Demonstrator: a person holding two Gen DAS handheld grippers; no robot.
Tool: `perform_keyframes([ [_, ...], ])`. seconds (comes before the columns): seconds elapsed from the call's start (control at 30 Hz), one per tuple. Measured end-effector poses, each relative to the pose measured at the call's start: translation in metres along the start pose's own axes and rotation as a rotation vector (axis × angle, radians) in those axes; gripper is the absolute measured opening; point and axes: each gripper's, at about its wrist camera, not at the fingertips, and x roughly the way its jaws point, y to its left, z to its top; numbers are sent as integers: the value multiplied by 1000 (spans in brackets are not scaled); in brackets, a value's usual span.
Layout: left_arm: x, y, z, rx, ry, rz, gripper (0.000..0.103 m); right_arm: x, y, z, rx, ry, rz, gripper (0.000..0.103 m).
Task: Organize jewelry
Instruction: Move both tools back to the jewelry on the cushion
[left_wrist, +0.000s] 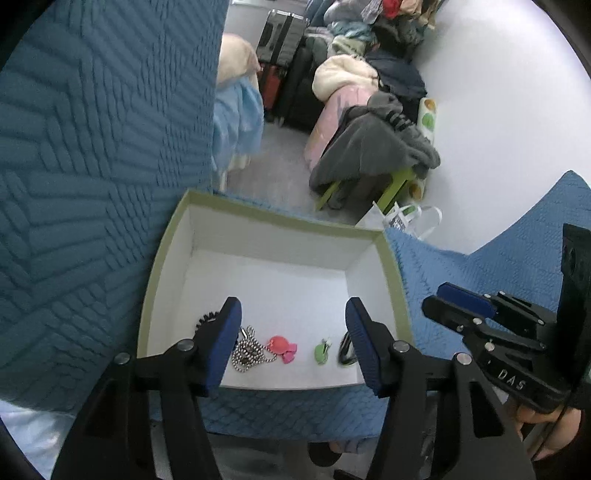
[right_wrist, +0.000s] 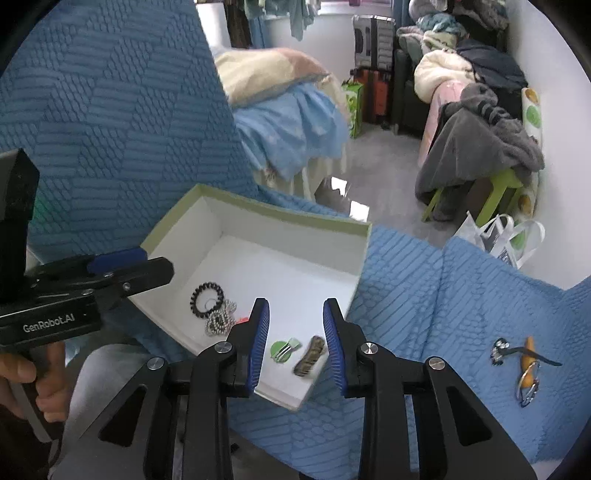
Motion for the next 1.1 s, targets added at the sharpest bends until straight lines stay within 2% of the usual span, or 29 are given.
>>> perform_keyframes([
  [0.37,-32,-48,14,43,-103,-37,59,-71,-40,8,42,-168,-63,27],
  [0.67,-30,-95,10,58,-137,-89,59,-105,-87,-16,66,-215,-125,27],
  [0.87,-15,-129,-2,69,-117,-132,59,-126,-127,-44,107,-228,-178,27],
  [1.1,21,-176,-28,111,-32,-189,59,-136,-182,-85,184,-203,-230,27],
])
